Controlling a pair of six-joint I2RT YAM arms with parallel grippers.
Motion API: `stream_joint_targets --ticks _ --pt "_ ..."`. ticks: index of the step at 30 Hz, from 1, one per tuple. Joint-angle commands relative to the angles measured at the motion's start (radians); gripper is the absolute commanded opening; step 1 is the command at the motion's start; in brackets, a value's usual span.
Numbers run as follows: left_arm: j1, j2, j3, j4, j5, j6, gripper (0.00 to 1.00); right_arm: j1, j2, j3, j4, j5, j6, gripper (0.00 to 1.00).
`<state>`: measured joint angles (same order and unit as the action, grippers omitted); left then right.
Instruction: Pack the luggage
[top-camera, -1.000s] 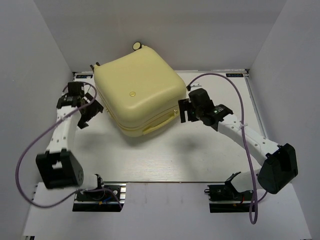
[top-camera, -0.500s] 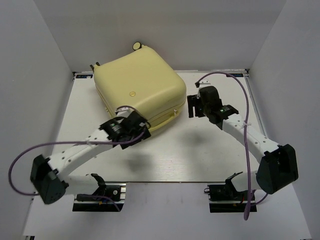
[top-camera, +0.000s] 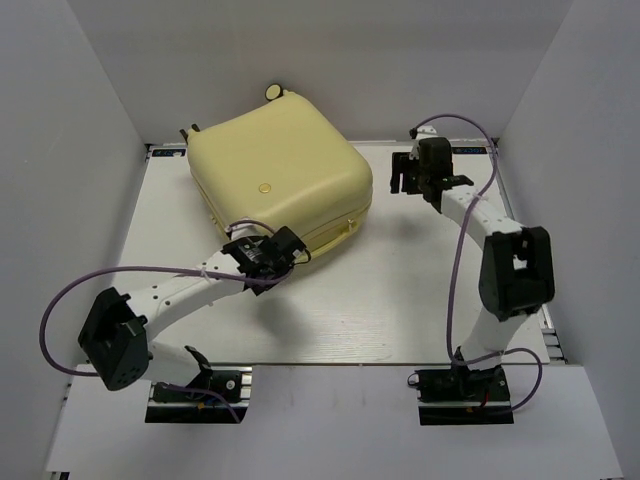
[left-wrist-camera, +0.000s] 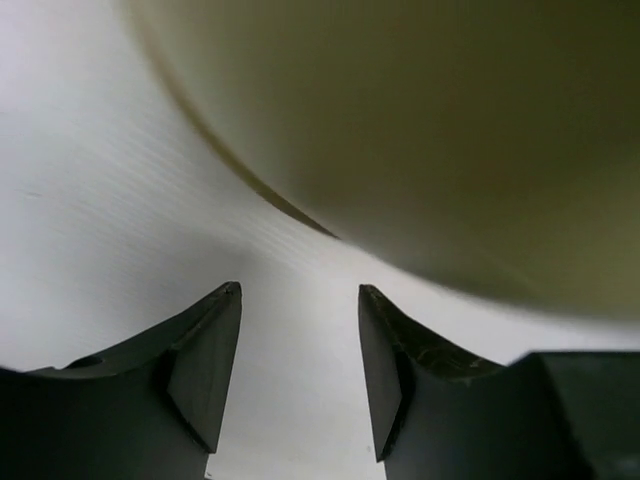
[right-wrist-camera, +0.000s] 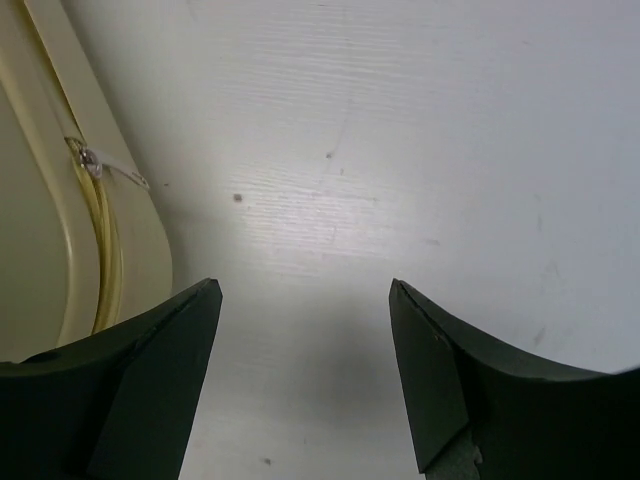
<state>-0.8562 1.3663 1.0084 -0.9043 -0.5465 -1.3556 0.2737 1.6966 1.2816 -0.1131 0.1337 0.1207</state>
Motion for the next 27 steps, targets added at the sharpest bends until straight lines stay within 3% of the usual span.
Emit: stream_joint_targets --ticks 1,4,7,12,16,23,27 --pt "0.107 -0.013 -0.039 -0.146 -0.023 -0.082 0.6 -0.014 0.127 0.117 0.089 -0.255 -0.116 0.74" --pt "0.196 -0.056 -0.082 -0.137 -0.02 -0.051 0.6 -0.002 0.253 0.229 0.078 -0.361 -0.18 0.74" --pt "0.273 -0.082 -0.119 -0.03 -0.006 0.036 0.6 0.001 0.357 0.323 0.081 -0.506 -0.185 0.72" --pt "0.33 -0.069 -0.099 -0.008 -0.006 0.128 0.6 0.036 0.379 0.285 0.148 -0.615 -0.204 0.68" --pt "0.403 -0.05 -0.07 0.045 0.036 0.218 0.63 0.084 0.287 0.133 0.21 -0.675 -0.214 0.67" --pt "0.522 -0.042 0.004 0.059 0.069 0.34 0.64 0.13 0.225 0.07 0.167 -0.504 -0.233 0.67" --pt "0.497 -0.108 -0.022 0.004 0.12 0.342 0.7 0.111 0.199 0.091 0.082 -0.199 -0.022 0.67"
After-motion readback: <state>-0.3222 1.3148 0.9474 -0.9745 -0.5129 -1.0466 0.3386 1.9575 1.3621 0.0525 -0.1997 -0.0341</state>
